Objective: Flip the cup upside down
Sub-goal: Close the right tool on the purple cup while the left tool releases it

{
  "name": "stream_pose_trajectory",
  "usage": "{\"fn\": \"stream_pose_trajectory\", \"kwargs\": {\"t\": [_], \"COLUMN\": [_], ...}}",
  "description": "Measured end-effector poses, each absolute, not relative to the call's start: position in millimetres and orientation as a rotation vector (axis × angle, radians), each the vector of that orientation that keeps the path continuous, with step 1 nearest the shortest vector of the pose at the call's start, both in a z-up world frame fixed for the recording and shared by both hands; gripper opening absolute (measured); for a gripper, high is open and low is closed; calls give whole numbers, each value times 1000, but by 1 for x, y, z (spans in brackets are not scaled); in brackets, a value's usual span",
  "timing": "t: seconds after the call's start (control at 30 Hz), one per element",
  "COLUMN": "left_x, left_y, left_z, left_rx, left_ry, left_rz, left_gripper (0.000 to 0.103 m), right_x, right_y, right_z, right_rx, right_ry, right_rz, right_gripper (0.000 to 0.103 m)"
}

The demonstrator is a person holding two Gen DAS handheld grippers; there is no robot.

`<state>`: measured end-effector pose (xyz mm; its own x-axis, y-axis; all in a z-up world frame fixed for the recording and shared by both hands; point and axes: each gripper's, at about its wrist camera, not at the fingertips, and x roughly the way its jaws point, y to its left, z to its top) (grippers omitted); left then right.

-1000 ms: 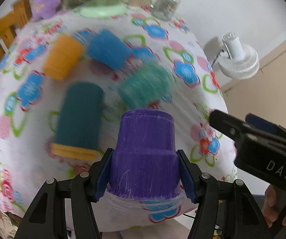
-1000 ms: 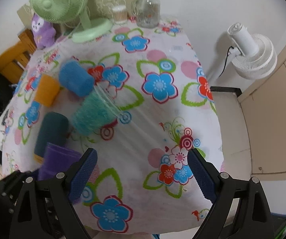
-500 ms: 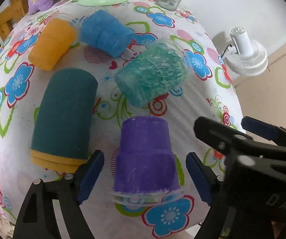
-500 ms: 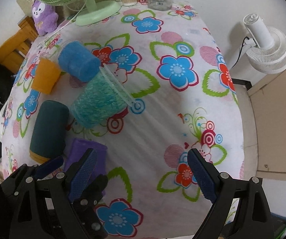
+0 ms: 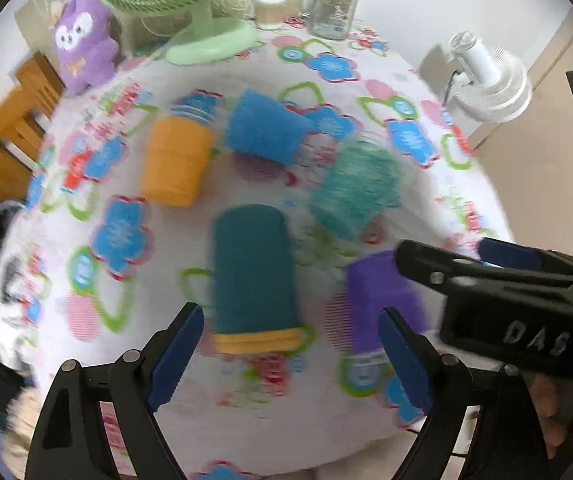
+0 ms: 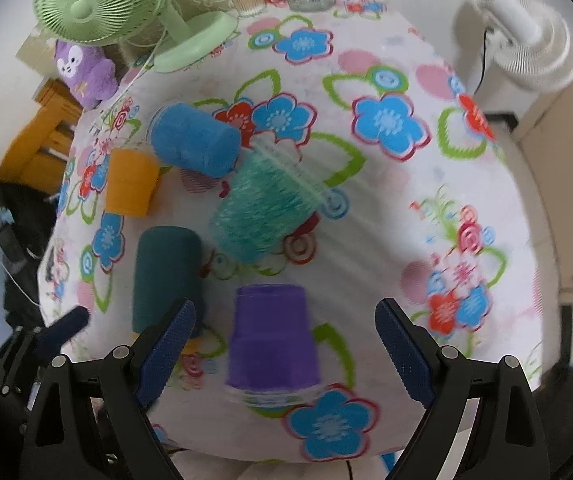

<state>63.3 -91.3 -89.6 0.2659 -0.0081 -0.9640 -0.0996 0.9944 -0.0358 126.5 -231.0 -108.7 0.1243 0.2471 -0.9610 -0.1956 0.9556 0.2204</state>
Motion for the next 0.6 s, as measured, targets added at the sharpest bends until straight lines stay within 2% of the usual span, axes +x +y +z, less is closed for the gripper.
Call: {"fn": "stream_pose_trajectory", "kwargs": {"t": [0.33, 0.6], "left_x": [75, 86], "left_y": [-42, -24], "left_z": [-113, -136], "left_rx": [-87, -138], "left_ry": [1343, 1374], "left_rz": [84, 62], "left_gripper": [90, 91], "right_x": [140, 148], "right_y": [-208, -188], "right_z": [-147, -176], "right_rx": [-14, -128], "right_ry": [1540, 1621], "right_rz": [220, 197], "right_gripper": [92, 75]}}
